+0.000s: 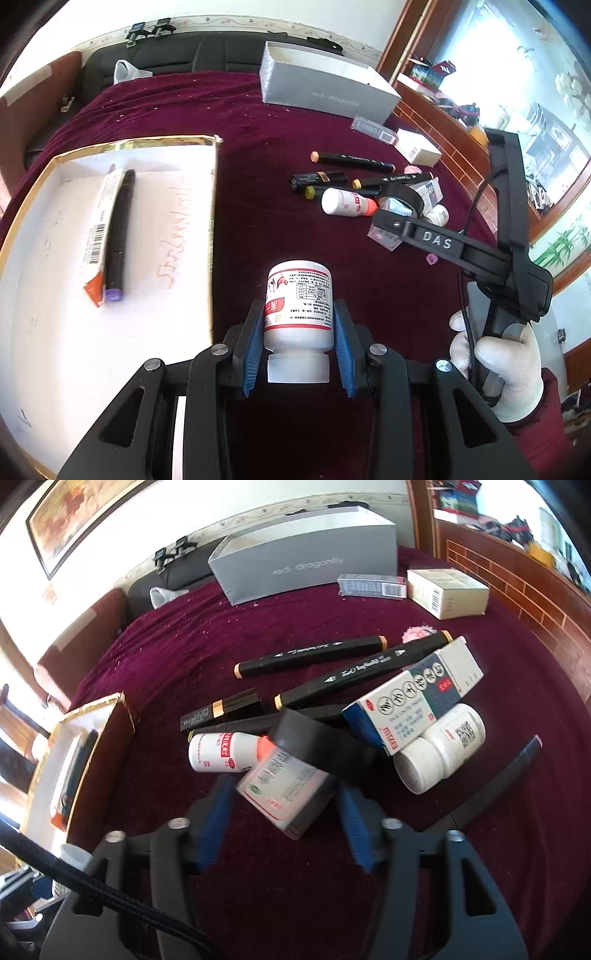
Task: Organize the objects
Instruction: 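Place the bottle and small box into the white tray, opening both grippers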
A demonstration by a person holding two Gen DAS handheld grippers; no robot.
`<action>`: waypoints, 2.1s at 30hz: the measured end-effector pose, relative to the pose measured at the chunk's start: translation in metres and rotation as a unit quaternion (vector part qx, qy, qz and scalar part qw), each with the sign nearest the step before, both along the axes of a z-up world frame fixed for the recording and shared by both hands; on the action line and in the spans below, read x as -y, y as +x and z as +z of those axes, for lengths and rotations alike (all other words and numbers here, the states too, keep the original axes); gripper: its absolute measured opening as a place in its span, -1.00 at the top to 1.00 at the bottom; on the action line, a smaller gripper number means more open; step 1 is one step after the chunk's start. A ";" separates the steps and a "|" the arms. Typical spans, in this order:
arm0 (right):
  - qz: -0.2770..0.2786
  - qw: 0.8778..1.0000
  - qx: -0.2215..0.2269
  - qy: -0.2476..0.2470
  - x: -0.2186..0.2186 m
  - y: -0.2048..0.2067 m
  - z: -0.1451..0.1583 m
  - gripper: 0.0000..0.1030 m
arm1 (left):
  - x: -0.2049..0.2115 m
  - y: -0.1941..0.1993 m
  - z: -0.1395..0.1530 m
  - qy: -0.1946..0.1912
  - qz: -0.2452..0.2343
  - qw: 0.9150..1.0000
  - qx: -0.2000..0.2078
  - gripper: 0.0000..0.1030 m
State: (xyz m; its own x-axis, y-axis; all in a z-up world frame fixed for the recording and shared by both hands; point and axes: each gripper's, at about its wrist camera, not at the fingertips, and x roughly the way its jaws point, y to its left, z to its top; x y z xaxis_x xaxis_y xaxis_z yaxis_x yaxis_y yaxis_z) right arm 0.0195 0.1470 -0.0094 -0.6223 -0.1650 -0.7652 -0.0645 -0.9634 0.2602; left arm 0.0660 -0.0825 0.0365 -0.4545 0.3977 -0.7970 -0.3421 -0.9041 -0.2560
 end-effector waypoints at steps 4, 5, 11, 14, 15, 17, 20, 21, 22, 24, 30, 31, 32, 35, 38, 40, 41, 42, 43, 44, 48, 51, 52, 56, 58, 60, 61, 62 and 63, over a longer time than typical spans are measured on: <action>-0.001 1.000 -0.008 -0.005 -0.002 0.007 0.008 0.28 | 0.012 0.004 0.000 0.007 0.008 1.000 0.000 0.41; 0.000 1.000 -0.009 -0.005 -0.001 0.009 0.010 0.30 | 0.015 0.005 0.000 0.010 0.010 1.000 0.000 0.41; 0.010 1.000 -0.012 -0.026 0.001 0.023 0.024 0.39 | 0.041 0.012 0.008 0.034 0.024 0.999 -0.003 0.41; 0.019 0.999 -0.017 -0.035 0.006 0.029 0.034 0.40 | 0.059 0.018 0.015 0.037 0.038 0.998 -0.015 0.41; 0.022 0.999 -0.020 -0.035 0.009 0.031 0.039 0.40 | 0.065 0.019 0.018 0.043 0.042 0.998 -0.015 0.41; 0.031 0.998 -0.030 -0.037 0.017 0.036 0.049 0.40 | 0.078 0.022 0.023 0.048 0.052 0.997 -0.024 0.40; 0.047 0.997 -0.041 -0.041 0.030 0.040 0.062 0.40 | 0.096 0.019 0.028 0.041 0.070 0.996 -0.034 0.40; 0.052 0.997 -0.046 -0.043 0.036 0.042 0.067 0.40 | 0.104 0.015 0.029 0.039 0.077 0.996 -0.035 0.40; 0.061 0.996 -0.051 -0.045 0.043 0.042 0.074 0.40 | 0.109 0.013 0.030 0.036 0.083 0.995 -0.037 0.40; 0.076 0.994 -0.058 -0.047 0.054 0.042 0.082 0.40 | 0.122 0.005 0.033 0.022 0.097 0.994 -0.044 0.40; 0.119 0.989 -0.060 -0.058 0.102 0.026 0.099 0.39 | 0.151 -0.031 0.034 -0.010 0.125 0.991 -0.052 0.40; 0.125 0.989 -0.059 -0.056 0.113 0.021 0.100 0.39 | 0.153 -0.039 0.033 -0.018 0.124 0.991 -0.054 0.40; 0.128 0.989 -0.058 -0.052 0.121 0.017 0.100 0.39 | 0.154 -0.044 0.032 -0.023 0.124 0.990 -0.056 0.40; 0.139 0.988 -0.050 -0.044 0.146 0.003 0.097 0.39 | 0.157 -0.067 0.024 -0.032 0.124 0.991 -0.047 0.40; 0.144 0.988 -0.035 -0.032 0.167 -0.015 0.087 0.39 | 0.163 -0.091 0.014 -0.039 0.127 0.991 -0.030 0.40; 0.145 0.989 -0.024 -0.025 0.178 -0.027 0.078 0.39 | 0.165 -0.105 0.006 -0.053 0.134 0.989 -0.025 0.40; 0.145 0.989 -0.020 -0.023 0.181 -0.032 0.075 0.39 | 0.166 -0.112 0.001 -0.057 0.136 0.989 -0.021 0.40; 0.145 0.989 -0.015 -0.023 0.185 -0.037 0.071 0.39 | 0.166 -0.118 -0.003 -0.059 0.136 0.989 -0.016 0.40; 0.145 0.989 -0.009 -0.023 0.188 -0.042 0.068 0.39 | 0.167 -0.124 -0.007 -0.059 0.138 0.989 -0.010 0.40; 0.144 0.989 -0.004 -0.022 0.192 -0.047 0.064 0.39 | 0.168 -0.128 -0.011 -0.059 0.138 0.989 -0.005 0.40; 0.143 0.990 0.007 -0.016 0.203 -0.060 0.054 0.39 | 0.167 -0.138 -0.022 -0.058 0.135 0.989 0.006 0.41; 0.143 0.990 0.013 -0.011 0.210 -0.067 0.048 0.39 | 0.170 -0.141 -0.026 -0.051 0.133 0.990 0.014 0.41; 0.142 0.990 0.016 -0.011 0.211 -0.069 0.045 0.39 | 0.171 -0.143 -0.027 -0.049 0.133 0.990 0.017 0.41; 0.136 0.990 0.022 -0.012 0.214 -0.077 0.039 0.39 | 0.174 -0.147 -0.032 -0.045 0.139 0.989 0.021 0.41; 0.134 0.990 0.027 -0.014 0.214 -0.081 0.035 0.39 | 0.177 -0.148 -0.033 -0.034 0.144 0.989 0.027 0.41; 0.132 0.991 0.033 -0.019 0.213 -0.084 0.031 0.39 | 0.179 -0.151 -0.034 -0.022 0.145 0.989 0.032 0.41; 0.131 0.991 0.035 -0.019 0.213 -0.086 0.030 0.39 | 0.179 -0.151 -0.033 -0.020 0.145 0.989 0.031 0.41; 0.130 0.991 0.036 -0.019 0.213 -0.087 0.029 0.39 | 0.179 -0.150 -0.032 -0.021 0.145 0.989 0.028 0.41; 0.129 0.991 0.037 -0.020 0.213 -0.087 0.028 0.39 | 0.178 -0.150 -0.031 -0.023 0.144 0.989 0.026 0.39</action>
